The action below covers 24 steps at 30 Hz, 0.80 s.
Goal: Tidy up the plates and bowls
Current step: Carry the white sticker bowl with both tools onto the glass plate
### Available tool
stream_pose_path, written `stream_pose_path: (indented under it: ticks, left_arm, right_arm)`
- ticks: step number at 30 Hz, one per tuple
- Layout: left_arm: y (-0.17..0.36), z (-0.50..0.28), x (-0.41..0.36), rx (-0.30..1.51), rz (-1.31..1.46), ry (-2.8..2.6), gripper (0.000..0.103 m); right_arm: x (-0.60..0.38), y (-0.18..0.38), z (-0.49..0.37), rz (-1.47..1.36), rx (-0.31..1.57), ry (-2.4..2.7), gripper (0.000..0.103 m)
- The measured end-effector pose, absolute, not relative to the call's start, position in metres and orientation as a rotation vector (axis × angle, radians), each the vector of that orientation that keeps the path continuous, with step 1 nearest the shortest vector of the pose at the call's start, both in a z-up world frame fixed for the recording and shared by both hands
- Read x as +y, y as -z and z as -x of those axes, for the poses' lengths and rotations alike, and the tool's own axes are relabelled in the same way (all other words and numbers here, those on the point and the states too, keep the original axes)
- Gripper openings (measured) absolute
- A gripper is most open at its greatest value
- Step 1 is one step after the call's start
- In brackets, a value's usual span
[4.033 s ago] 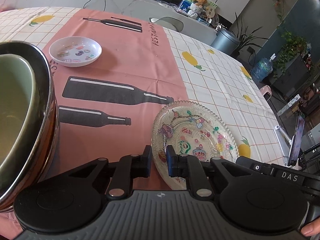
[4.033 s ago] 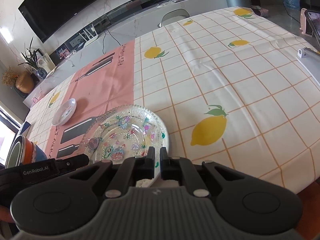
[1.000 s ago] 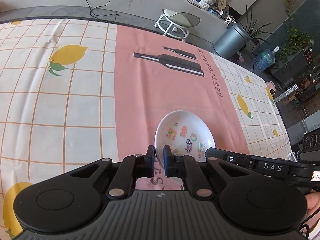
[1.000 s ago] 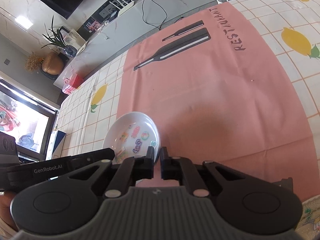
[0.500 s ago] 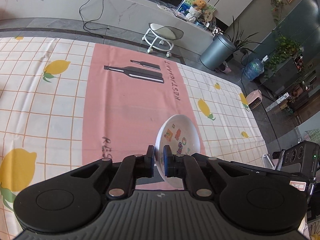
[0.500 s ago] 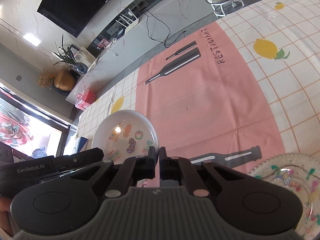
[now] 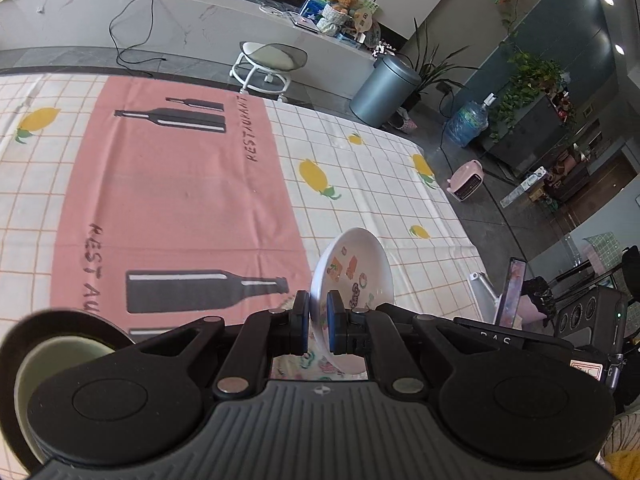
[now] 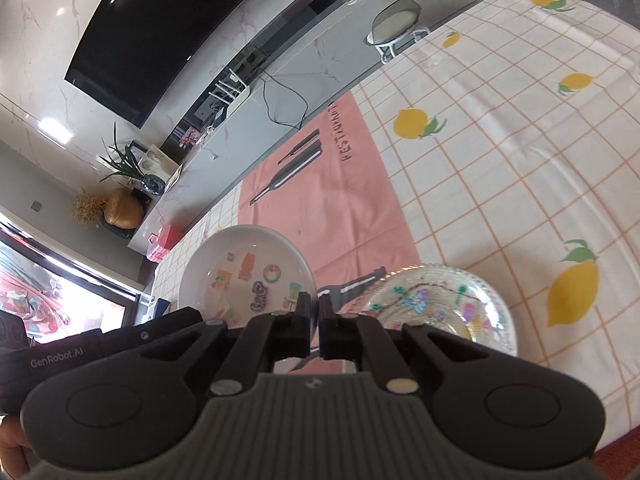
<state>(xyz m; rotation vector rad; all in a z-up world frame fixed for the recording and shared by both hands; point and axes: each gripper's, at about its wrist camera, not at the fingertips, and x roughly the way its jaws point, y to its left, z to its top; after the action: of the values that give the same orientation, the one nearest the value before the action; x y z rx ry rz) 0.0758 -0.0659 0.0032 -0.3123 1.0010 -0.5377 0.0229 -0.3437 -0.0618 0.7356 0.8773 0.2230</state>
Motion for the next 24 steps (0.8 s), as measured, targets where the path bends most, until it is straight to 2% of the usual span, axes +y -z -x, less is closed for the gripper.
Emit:
stream_pose_path:
  ticks: [15, 24]
  left_arm:
    - [0.069, -0.053, -0.096, 1.097, 0.43, 0.529, 0.009]
    - [0.086, -0.052, -0.099, 1.125, 0.399, 0.475, 0.009]
  right_arm:
    - [-0.387, 0.097, 0.024, -0.705, 0.897, -0.071, 0.0]
    - [-0.379, 0.114, 0.018, -0.659, 0.934, -0.056, 0.0]
